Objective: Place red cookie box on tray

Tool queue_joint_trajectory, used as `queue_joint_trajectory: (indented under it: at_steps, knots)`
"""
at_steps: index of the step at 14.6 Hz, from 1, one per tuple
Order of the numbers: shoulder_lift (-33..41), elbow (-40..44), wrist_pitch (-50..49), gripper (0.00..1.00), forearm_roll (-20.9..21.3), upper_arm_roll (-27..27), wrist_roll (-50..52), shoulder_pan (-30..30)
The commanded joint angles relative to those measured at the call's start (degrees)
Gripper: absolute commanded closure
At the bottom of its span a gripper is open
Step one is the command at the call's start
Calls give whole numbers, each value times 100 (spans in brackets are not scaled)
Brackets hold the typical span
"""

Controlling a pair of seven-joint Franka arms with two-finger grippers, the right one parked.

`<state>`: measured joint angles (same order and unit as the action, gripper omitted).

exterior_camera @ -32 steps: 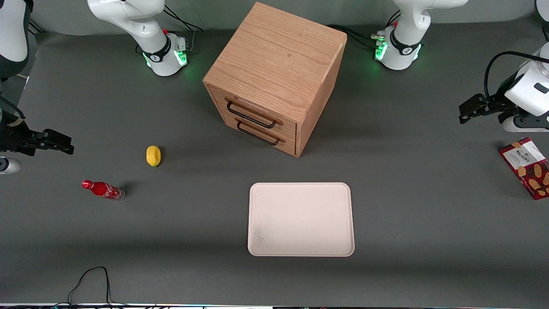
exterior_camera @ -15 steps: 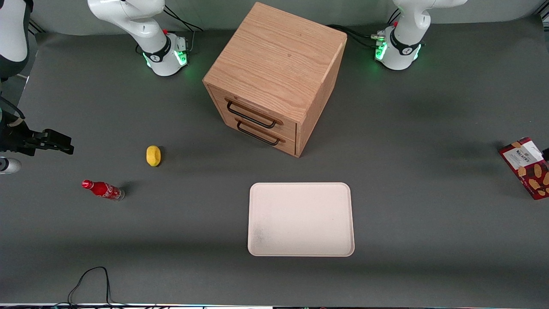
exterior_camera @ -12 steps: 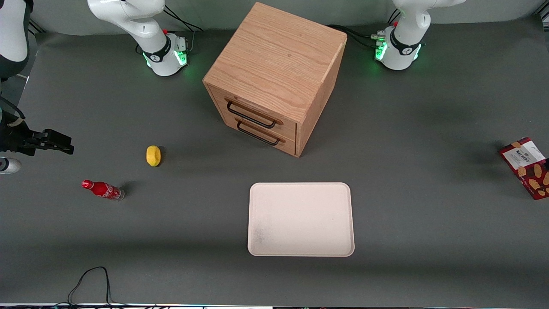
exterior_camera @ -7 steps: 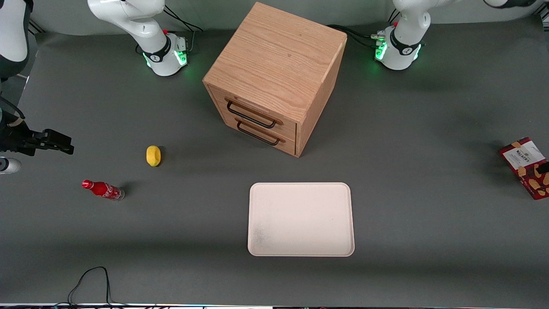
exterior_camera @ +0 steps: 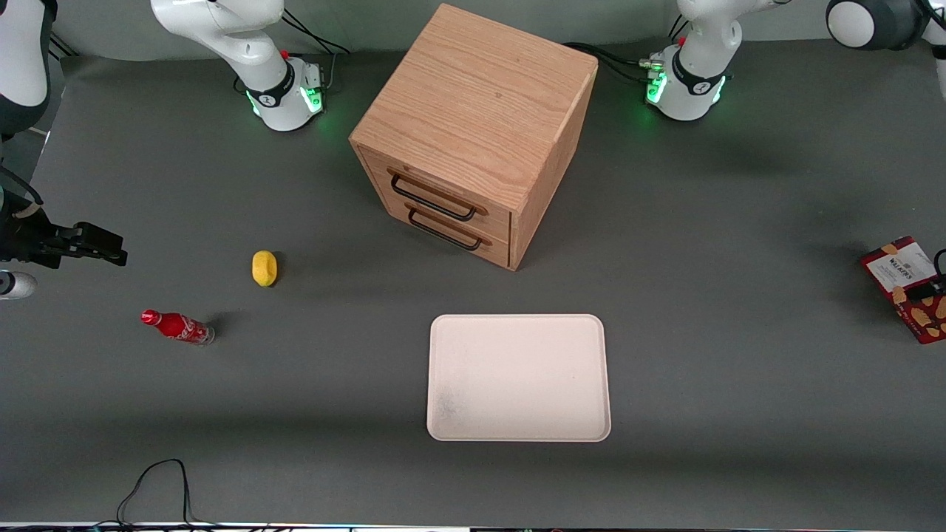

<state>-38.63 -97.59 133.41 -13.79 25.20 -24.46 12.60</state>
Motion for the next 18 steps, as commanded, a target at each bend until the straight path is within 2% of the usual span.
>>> queue_joint_trajectory:
  at_steps: [1, 7, 9, 10, 12, 15, 18]
  knots:
    - [-49, 118, -17, 100, -89, 20, -94, -21]
    - [30, 170, -112, 100, 60, 11, -304, -100]
    - [197, 197, -209, 100, 629, -6, -962, -301]
    - [389, 197, -375, 100, 728, -41, -990, -346]
    - [837, 380, -1224, 100, 825, -181, -1008, -547]
    - [1339, 1082, -2868, 100, 975, -576, -877, -889]
    - [1577, 1689, -3749, 100, 948, -884, -168, -1355]
